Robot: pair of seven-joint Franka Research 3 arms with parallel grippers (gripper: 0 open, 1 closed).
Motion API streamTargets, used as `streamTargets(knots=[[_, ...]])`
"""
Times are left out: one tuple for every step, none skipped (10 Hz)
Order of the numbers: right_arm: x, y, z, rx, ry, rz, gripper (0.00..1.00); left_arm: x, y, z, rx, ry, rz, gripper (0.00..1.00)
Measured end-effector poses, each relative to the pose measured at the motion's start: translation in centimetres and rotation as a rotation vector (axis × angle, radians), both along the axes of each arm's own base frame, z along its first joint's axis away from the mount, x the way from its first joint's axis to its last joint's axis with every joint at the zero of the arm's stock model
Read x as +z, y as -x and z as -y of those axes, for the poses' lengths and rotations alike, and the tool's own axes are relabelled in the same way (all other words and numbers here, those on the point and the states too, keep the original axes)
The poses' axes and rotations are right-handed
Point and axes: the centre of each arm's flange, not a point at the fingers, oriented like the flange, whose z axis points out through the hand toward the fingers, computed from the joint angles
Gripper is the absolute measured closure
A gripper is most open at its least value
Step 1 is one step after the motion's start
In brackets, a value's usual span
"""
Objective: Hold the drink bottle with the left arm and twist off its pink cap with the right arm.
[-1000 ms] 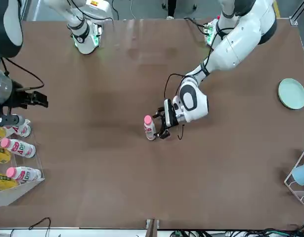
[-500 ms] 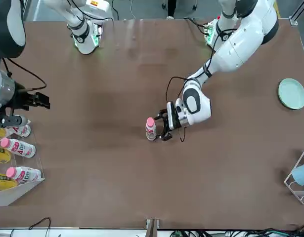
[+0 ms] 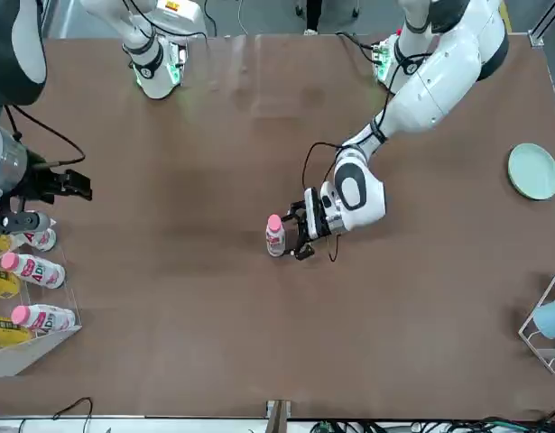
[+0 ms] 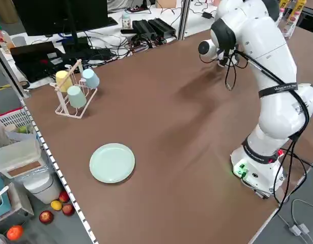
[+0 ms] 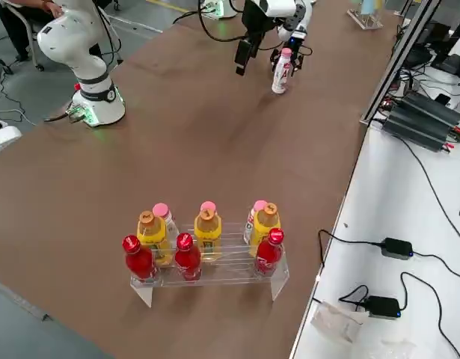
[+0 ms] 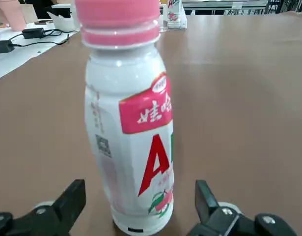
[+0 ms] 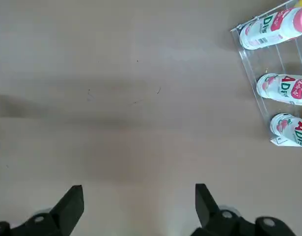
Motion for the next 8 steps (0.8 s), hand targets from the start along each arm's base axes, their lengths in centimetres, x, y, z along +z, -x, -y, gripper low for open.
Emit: streamTargets(knots=[[0.0, 0.0, 0.0, 0.0, 0.0, 0.0, 0.0, 0.0, 0.1, 0.2, -0.003, 0.0, 0.0, 0.01], [0.0, 0.0, 0.0, 0.0, 0.0, 0.0, 0.0, -0.1, 0.1, 0.1, -0.002, -0.002, 0.0, 0.01], [0.0, 0.0, 0.0, -0.001, 0.0, 0.0, 0.0, -0.2, -0.1, -0.2, 0.002, -0.006, 0.002, 0.01], [0.0, 0.0, 0.0, -0.001, 0.0, 0.0, 0.0, -0.3, -0.5, -0.6, 0.009, -0.012, 0.005, 0.01], [0.0, 0.0, 0.1, -0.001, 0.0, -0.001, 0.0, -0.5, -0.8, -0.9, 0.014, -0.017, 0.008, 0.01], [0.0, 0.0, 0.1, -0.001, 0.0, -0.001, 0.0, -0.6, -0.9, -0.8, 0.015, -0.018, 0.012, 0.01], [-0.1, 0.0, 0.1, -0.001, 0.0, -0.001, 0.0, -0.8, -0.7, -0.2, 0.009, -0.019, 0.012, 0.01], [-0.1, 0.0, 0.1, -0.002, 0.0, -0.001, 0.0, -1.2, -0.3, 0.4, 0.008, -0.028, 0.008, 0.01]])
